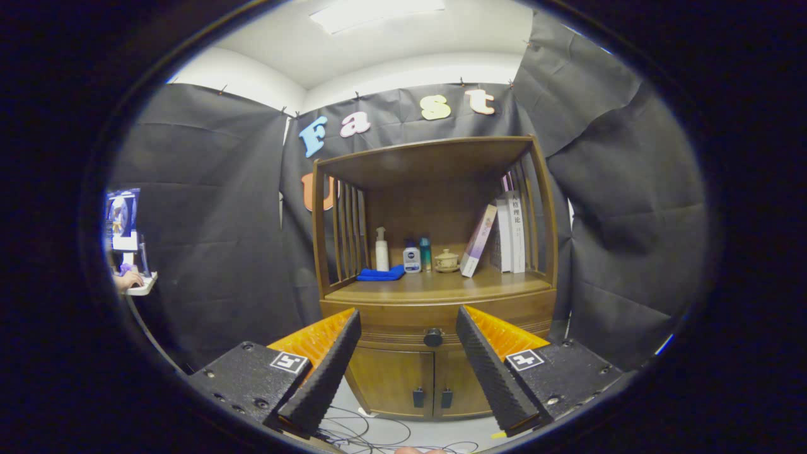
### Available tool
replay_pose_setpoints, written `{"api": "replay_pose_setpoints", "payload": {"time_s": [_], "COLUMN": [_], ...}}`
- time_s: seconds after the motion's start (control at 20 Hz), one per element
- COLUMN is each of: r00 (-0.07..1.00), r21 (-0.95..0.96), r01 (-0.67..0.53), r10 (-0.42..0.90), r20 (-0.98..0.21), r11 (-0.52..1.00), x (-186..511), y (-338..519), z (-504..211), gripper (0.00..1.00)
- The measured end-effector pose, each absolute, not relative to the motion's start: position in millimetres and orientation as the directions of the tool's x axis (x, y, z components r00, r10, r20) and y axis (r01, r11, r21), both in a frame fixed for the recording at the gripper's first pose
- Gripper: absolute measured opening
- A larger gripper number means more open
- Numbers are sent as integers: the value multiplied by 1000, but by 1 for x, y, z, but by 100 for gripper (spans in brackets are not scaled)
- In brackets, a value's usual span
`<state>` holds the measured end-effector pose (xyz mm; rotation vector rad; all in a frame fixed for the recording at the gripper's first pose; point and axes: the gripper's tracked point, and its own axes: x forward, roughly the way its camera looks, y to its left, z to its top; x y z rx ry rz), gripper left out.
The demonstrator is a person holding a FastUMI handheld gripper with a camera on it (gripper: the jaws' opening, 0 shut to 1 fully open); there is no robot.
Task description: Pull open the drawer, take out the items inside it, and place them on the countertop above the cabinet.
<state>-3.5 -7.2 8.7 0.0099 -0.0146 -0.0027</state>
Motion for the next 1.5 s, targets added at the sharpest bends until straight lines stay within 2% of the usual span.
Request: {"api": "replay_pose_setpoints", "payload": {"time_s": [0.55, 0.85, 1.2, 1.5], "r00": [1000, 999, 989, 976], "r21": [7, -11, -27, -38], "r01": [-3, 21, 66, 112], "r10": [3, -22, -69, -117], "r20": [-8, -38, -131, -182], "r11": [1000, 1000, 997, 993], "x": [24, 83, 168, 214], "y": [-5, -15, -39, -66], "z": [-4, -33, -88, -125], "gripper": [99, 99, 99, 99]}}
